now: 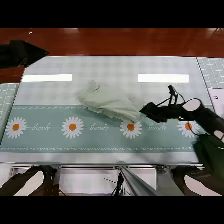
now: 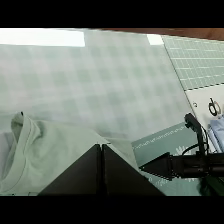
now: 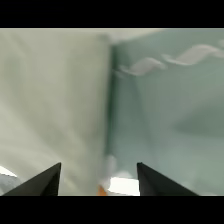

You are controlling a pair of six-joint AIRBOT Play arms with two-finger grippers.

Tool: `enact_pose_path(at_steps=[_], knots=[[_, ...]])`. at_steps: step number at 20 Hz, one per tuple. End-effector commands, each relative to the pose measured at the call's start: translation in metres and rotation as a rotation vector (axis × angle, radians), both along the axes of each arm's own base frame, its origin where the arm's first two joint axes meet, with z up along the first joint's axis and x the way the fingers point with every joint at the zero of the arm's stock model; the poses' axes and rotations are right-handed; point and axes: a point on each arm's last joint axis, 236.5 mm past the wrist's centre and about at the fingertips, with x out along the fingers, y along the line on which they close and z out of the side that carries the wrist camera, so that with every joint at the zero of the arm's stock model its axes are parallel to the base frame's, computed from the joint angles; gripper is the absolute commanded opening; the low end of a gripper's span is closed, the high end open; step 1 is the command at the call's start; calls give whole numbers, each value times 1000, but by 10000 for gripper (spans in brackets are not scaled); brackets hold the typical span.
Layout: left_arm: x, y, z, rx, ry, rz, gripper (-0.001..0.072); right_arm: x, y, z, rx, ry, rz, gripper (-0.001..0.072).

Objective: Fold the shirts.

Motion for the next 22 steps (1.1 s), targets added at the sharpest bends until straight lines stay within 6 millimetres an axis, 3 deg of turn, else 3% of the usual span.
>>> enact_pose_path(at_steps=[1,3,4,5,6,8,10,12,13,14,18,21,22], knots=[[-1,1,-2,9,3,-1,22,24,31,-12,73,-39,-189,561],[-1,1,-2,9,3,-1,22,25,45,-25,76,-22,-236,554],[-1,1,-2,9,3,-1,22,24,49,-28,75,-18,-250,450],[-1,1,-2,9,3,-1,22,25,52,-25,78,-30,-240,137],[0,1,-2,11,3,1,22,28,55,-13,90,-62,-212,43],[0,3,-4,25,5,4,22,46,48,40,85,-250,-121,43],[2,10,-13,68,12,15,22,63,23,115,112,-417,-121,43],[10,19,-23,108,18,43,22,59,-13,190,177,-496,-167,43],[15,23,-26,112,17,58,23,48,-33,217,159,-518,-157,43],[20,25,-28,112,16,67,22,34,-53,231,102,-514,-147,43],[33,29,-45,108,48,77,22,-43,-173,243,-321,-338,-266,43],[39,30,-57,115,65,66,22,-113,-272,250,-645,-154,-500,42],[41,29,-61,131,56,49,22,-132,-294,253,-709,-102,-569,42]])
